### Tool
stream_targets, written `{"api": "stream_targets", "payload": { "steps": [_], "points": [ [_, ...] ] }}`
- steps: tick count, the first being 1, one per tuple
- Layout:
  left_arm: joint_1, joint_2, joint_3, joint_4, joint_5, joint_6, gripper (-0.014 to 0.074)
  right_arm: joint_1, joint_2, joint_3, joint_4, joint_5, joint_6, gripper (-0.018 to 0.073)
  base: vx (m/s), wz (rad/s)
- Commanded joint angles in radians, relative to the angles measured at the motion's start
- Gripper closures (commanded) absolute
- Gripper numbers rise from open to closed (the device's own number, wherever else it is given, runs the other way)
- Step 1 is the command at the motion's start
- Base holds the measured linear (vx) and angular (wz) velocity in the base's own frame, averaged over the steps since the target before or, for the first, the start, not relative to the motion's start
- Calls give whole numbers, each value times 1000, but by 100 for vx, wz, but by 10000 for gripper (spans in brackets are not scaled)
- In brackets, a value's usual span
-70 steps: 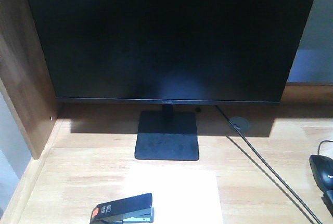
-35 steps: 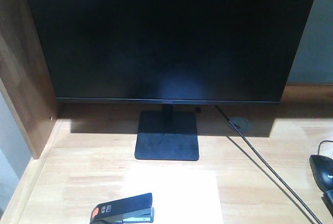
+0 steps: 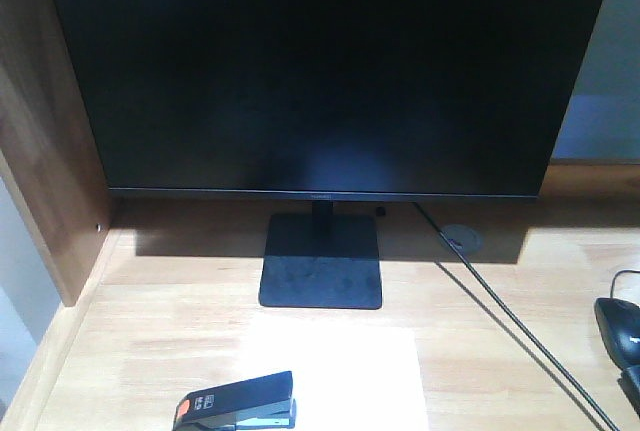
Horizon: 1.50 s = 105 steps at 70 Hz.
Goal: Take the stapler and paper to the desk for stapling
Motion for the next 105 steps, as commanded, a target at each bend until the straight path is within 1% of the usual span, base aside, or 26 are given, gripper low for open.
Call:
{"api": "stream_targets", "payload": {
  "steps": [1,13,21,27,30,34,42,46,53,54,76,90,105],
  "points": [
    [2,-11,28,-11,-74,-9,603,0,10,-26,16,-64,-49,561,0,0],
    [2,-11,28,-11,-74,-9,603,-1,10,-20,4,-39,-60,561,0,0],
    [2,-11,28,-11,-74,-9,603,-7,-22,70,18,-115,-73,561,0,0],
    [2,-11,28,-11,-74,-9,603,-33,-90,166,48,-184,-73,561,0,0],
    [2,-11,28,-11,-74,-9,603,-51,-130,159,62,-90,-80,561,0,0],
    [2,-11,28,-11,-74,-9,603,-76,-183,160,62,-46,-100,561,0,0],
    [2,-11,28,-11,-74,-9,603,-139,-180,160,68,-27,-115,561,0,0],
    [2,-11,28,-11,-75,-8,603,-152,-180,160,62,-27,-117,561,0,0],
    [2,-11,28,-11,-75,-8,603,-155,-180,160,62,-27,-125,561,0,0],
    [2,-11,28,-11,-75,-8,603,-155,-180,160,62,-27,-138,561,0,0],
    [2,-11,28,-11,-75,-8,603,-156,-180,160,50,-18,-138,561,0,0],
    [2,-11,28,-11,-75,-8,603,-190,-180,160,48,-21,-131,561,0,0],
    [2,-11,28,-11,-75,-8,603,-190,-180,160,46,-21,-138,561,0,0]
  ]
}}
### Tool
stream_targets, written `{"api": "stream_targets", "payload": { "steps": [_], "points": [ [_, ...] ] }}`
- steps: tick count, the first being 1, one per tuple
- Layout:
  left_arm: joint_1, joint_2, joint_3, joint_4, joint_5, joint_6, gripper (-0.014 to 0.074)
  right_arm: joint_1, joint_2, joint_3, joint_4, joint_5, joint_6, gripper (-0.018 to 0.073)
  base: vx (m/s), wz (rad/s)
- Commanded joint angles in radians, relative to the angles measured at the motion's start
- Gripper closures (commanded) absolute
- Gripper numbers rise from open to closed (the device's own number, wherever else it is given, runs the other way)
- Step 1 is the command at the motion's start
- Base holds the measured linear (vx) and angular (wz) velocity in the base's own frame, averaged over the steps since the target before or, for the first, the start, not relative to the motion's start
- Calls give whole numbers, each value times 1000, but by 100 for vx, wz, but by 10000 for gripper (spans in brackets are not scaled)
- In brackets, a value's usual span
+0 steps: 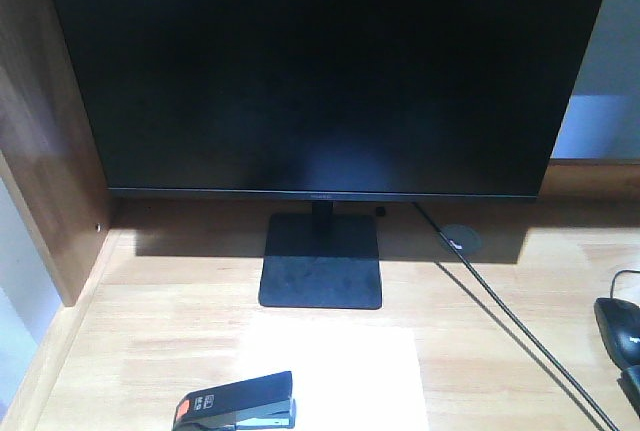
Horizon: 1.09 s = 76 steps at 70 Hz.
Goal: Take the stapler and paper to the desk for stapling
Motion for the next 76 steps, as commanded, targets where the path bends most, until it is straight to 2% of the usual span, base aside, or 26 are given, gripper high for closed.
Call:
{"api": "stream_targets", "payload": {
  "steps": [1,76],
  "points": [
    [2,-11,28,-11,-74,-8,603,-5,-17,12,-9,-72,-6,561,0,0],
    [2,-11,28,-11,-74,-8,603,-5,-17,12,-8,-69,0,561,0,0]
  ]
}}
